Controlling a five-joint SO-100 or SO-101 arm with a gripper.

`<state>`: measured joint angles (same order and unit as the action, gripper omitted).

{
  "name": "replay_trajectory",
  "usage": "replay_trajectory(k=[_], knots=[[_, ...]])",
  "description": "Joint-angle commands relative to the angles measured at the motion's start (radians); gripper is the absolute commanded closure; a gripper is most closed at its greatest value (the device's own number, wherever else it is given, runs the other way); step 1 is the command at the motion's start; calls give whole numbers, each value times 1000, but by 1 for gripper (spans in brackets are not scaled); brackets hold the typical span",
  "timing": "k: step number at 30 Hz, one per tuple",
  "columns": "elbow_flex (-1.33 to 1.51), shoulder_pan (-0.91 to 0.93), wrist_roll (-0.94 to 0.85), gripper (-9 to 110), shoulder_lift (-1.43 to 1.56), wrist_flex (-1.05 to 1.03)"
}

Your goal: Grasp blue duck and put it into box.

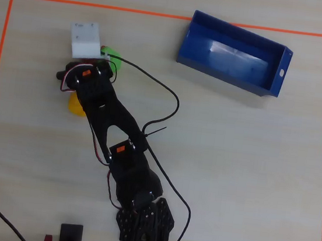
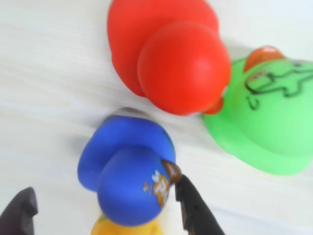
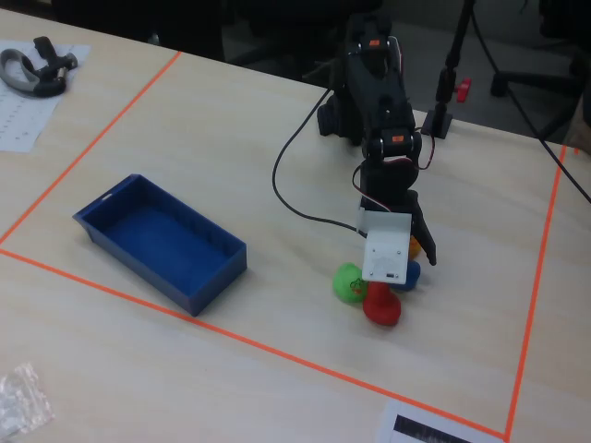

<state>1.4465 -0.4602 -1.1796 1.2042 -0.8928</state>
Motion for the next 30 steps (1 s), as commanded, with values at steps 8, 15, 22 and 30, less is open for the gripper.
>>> replay_trajectory(k=[8,15,22,30], knots=[[-17,37,-14,64,-64,78],[-103,57,-48,71,-179,92],[-101,78,-87,89,-184,91],[28,71,-84,76,-29,54]])
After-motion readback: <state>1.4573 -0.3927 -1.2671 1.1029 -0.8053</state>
